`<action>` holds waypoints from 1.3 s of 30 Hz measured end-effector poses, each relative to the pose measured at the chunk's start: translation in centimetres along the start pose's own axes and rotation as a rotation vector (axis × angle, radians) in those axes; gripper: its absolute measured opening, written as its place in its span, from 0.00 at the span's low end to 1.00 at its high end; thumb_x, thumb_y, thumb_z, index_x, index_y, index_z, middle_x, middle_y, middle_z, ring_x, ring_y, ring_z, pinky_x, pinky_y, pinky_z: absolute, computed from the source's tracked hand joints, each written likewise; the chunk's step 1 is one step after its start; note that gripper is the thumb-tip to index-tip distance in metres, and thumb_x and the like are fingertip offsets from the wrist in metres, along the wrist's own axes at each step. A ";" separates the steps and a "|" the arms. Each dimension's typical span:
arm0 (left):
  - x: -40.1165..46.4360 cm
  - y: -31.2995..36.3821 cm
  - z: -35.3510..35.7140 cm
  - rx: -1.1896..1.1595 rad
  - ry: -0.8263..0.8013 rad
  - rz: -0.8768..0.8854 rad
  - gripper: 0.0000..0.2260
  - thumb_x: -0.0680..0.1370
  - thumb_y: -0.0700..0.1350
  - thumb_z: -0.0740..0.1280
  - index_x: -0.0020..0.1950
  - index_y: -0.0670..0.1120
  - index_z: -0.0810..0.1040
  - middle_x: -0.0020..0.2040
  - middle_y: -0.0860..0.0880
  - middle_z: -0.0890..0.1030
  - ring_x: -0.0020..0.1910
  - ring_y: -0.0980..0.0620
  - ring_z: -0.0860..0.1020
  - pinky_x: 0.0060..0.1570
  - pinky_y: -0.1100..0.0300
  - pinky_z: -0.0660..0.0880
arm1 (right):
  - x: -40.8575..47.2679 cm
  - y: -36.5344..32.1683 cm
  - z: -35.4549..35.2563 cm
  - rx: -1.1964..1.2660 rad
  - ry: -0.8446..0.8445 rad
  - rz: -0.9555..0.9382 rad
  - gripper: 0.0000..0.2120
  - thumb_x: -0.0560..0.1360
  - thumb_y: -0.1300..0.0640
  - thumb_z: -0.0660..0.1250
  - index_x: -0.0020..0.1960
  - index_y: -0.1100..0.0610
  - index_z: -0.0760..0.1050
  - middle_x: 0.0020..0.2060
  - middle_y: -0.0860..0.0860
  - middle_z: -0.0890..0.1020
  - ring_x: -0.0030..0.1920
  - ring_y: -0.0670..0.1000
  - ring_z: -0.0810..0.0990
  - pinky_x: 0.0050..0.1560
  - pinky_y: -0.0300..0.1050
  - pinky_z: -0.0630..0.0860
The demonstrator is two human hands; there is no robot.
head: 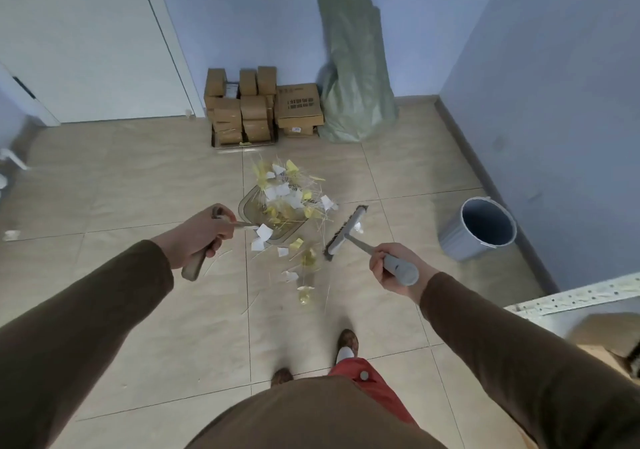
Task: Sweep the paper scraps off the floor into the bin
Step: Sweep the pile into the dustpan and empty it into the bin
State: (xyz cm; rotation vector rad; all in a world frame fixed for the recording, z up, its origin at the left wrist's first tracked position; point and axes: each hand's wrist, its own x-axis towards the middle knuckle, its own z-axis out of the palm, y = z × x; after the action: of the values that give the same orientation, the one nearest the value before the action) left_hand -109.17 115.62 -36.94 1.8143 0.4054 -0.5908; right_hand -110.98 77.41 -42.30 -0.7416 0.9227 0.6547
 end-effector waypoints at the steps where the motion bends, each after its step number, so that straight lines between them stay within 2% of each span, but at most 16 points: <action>1: -0.1 0.9 0.3 0.008 -0.008 0.013 0.12 0.72 0.32 0.62 0.52 0.44 0.74 0.35 0.46 0.71 0.27 0.51 0.67 0.23 0.63 0.63 | -0.2 0.3 -0.4 0.023 -0.003 0.002 0.02 0.78 0.62 0.60 0.50 0.58 0.67 0.28 0.50 0.71 0.21 0.45 0.74 0.19 0.36 0.74; 5: 0.0 4.5 2.0 0.046 -0.060 0.056 0.11 0.74 0.32 0.62 0.52 0.44 0.74 0.34 0.47 0.71 0.28 0.52 0.67 0.24 0.63 0.63 | -0.8 1.0 -2.4 0.085 -0.008 0.025 0.02 0.78 0.62 0.60 0.50 0.60 0.68 0.27 0.51 0.72 0.21 0.46 0.74 0.18 0.37 0.74; 10: 0.4 9.7 5.6 0.116 -0.122 0.108 0.12 0.75 0.31 0.62 0.56 0.42 0.74 0.31 0.47 0.72 0.26 0.53 0.67 0.22 0.62 0.65 | -1.1 0.8 -4.2 0.111 -0.026 0.065 0.03 0.78 0.63 0.60 0.45 0.60 0.69 0.26 0.51 0.71 0.20 0.46 0.74 0.18 0.36 0.73; 14: 1.3 13.6 9.7 0.191 -0.176 0.134 0.13 0.74 0.32 0.64 0.58 0.41 0.75 0.29 0.47 0.72 0.26 0.52 0.67 0.23 0.63 0.65 | -1.1 0.2 -6.1 0.097 -0.022 0.100 0.02 0.77 0.64 0.61 0.47 0.60 0.68 0.29 0.53 0.72 0.21 0.47 0.74 0.18 0.37 0.73; 19: 2.6 18.3 16.7 0.332 -0.216 0.180 0.14 0.75 0.32 0.65 0.58 0.45 0.76 0.28 0.47 0.71 0.25 0.52 0.66 0.24 0.62 0.64 | -1.1 -1.3 -8.9 0.052 -0.015 0.126 0.02 0.74 0.64 0.63 0.45 0.61 0.69 0.31 0.53 0.74 0.23 0.47 0.75 0.20 0.39 0.74; 23: 3.5 21.4 22.9 0.451 -0.256 0.256 0.14 0.75 0.33 0.66 0.56 0.49 0.76 0.31 0.46 0.71 0.25 0.53 0.66 0.24 0.61 0.64 | -0.3 -2.2 -10.8 -0.124 0.056 0.106 0.09 0.68 0.62 0.66 0.48 0.61 0.73 0.35 0.54 0.76 0.30 0.47 0.76 0.27 0.39 0.76; 28: 4.4 24.3 30.0 0.588 -0.293 0.369 0.15 0.76 0.33 0.65 0.55 0.51 0.76 0.37 0.43 0.73 0.28 0.50 0.67 0.23 0.60 0.65 | 0.2 -3.5 -13.6 -0.170 0.095 0.107 0.03 0.74 0.61 0.63 0.47 0.60 0.73 0.33 0.52 0.76 0.31 0.46 0.75 0.31 0.38 0.76; 30: 4.8 24.8 32.7 0.692 -0.282 0.435 0.16 0.75 0.34 0.66 0.55 0.53 0.76 0.41 0.44 0.75 0.30 0.49 0.69 0.27 0.60 0.68 | 0.3 -3.8 -14.5 -0.170 0.093 0.085 0.03 0.74 0.63 0.62 0.47 0.60 0.72 0.29 0.52 0.76 0.31 0.47 0.75 0.34 0.39 0.75; 32: 5.1 25.2 35.3 0.857 -0.256 0.515 0.16 0.75 0.35 0.66 0.55 0.55 0.75 0.44 0.47 0.76 0.33 0.49 0.72 0.33 0.59 0.72 | 0.4 -4.1 -15.3 -0.195 0.089 0.075 0.04 0.73 0.63 0.62 0.47 0.60 0.72 0.28 0.51 0.75 0.31 0.48 0.75 0.31 0.40 0.74; 34: 5.3 25.3 37.7 1.032 -0.226 0.593 0.16 0.75 0.37 0.65 0.55 0.56 0.73 0.43 0.50 0.77 0.35 0.51 0.74 0.35 0.59 0.72 | 0.7 -4.4 -16.0 -0.207 0.074 0.072 0.04 0.73 0.63 0.61 0.47 0.60 0.72 0.32 0.52 0.75 0.32 0.48 0.75 0.30 0.40 0.75; 37: 5.8 24.9 40.7 1.278 -0.186 0.732 0.15 0.75 0.38 0.62 0.56 0.56 0.71 0.42 0.54 0.75 0.38 0.54 0.74 0.35 0.59 0.69 | 1.1 -4.7 -16.9 -0.212 0.064 0.085 0.04 0.74 0.62 0.63 0.49 0.59 0.72 0.36 0.53 0.76 0.34 0.48 0.76 0.34 0.40 0.75; 39: 6.0 24.4 42.1 1.427 -0.166 0.776 0.15 0.76 0.39 0.60 0.56 0.57 0.69 0.43 0.55 0.73 0.36 0.55 0.73 0.36 0.56 0.72 | 1.1 -4.8 -17.4 -0.233 0.060 0.098 0.05 0.75 0.61 0.63 0.50 0.59 0.71 0.38 0.54 0.75 0.33 0.48 0.76 0.32 0.40 0.76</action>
State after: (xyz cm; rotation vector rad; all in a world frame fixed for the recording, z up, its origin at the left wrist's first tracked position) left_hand -99.03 67.90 -31.74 2.9202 -1.1050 -0.4541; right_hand -114.73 60.99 -48.90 -0.9316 0.9517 0.8400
